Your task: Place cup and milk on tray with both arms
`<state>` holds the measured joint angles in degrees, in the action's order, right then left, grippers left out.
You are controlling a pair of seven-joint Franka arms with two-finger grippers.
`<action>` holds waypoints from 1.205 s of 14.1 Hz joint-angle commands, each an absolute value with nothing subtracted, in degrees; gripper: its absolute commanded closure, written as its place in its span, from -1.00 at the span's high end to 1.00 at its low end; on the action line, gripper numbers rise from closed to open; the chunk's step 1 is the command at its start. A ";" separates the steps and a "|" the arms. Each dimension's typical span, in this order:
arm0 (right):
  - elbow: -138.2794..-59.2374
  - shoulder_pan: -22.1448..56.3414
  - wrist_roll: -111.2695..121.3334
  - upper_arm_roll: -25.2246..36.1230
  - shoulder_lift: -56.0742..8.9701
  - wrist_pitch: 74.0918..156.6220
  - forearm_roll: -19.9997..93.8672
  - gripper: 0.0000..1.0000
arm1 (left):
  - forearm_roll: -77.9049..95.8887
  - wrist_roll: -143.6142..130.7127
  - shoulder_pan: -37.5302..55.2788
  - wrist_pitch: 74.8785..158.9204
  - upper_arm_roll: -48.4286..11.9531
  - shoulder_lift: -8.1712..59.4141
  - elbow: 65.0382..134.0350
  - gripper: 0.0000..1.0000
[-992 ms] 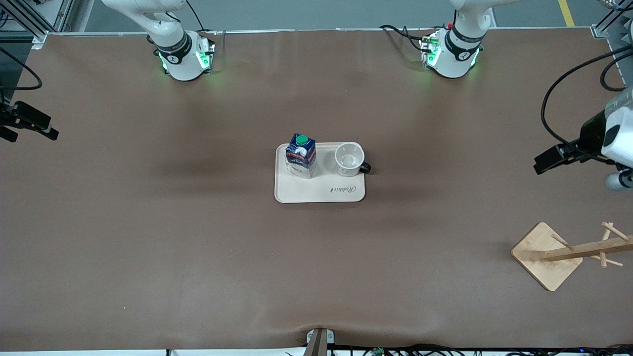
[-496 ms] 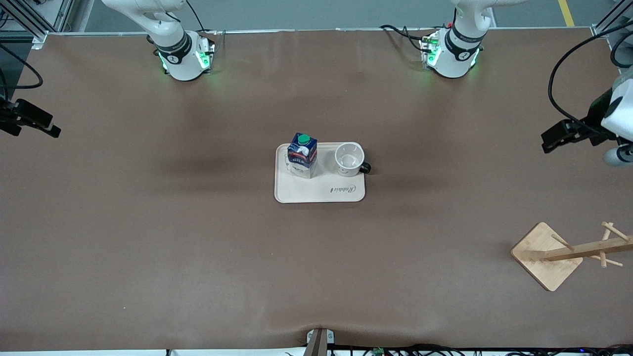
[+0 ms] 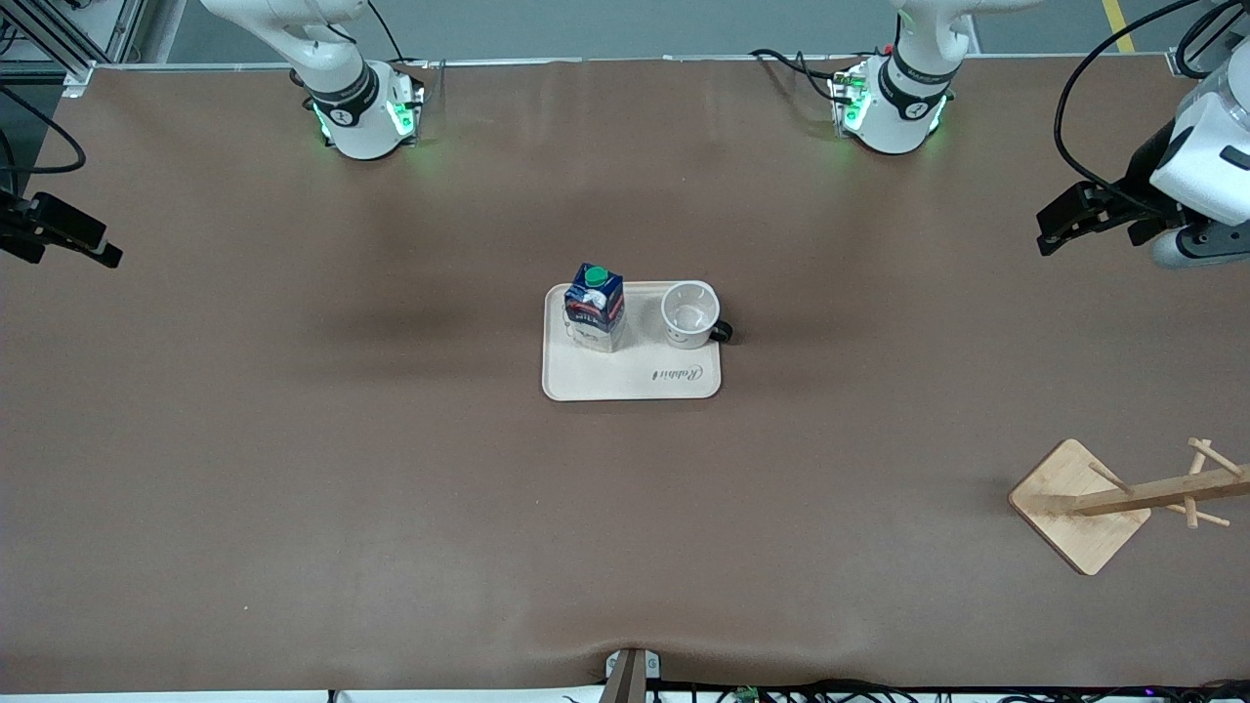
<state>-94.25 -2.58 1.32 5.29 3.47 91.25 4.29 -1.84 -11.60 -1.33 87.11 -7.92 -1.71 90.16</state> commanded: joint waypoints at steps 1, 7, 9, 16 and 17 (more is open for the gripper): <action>-94.39 -2.90 0.35 5.01 3.96 90.88 3.34 1.00 | -0.79 -10.20 -1.23 87.45 -7.56 -2.38 91.14 1.00; -94.31 -2.81 0.26 5.01 3.96 90.53 3.34 1.00 | -1.23 -9.93 -1.49 87.63 -7.73 -0.44 88.25 1.00; -94.31 -2.90 0.26 5.01 3.96 90.53 3.34 1.00 | -1.32 -10.19 -1.49 87.54 -7.73 0.26 87.45 1.00; -94.31 -2.90 0.26 5.01 3.96 90.44 3.34 1.00 | -1.67 -10.46 -0.97 87.54 -7.73 0.53 87.45 1.00; -94.22 -2.90 0.26 5.01 3.96 90.00 3.34 1.00 | -1.67 -10.46 -0.88 87.54 -7.82 0.53 87.45 1.00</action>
<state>-94.25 -2.58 1.10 5.30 3.47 90.87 4.28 -1.80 -11.21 -1.28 87.80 -7.92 0.10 88.62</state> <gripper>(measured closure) 0.000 0.000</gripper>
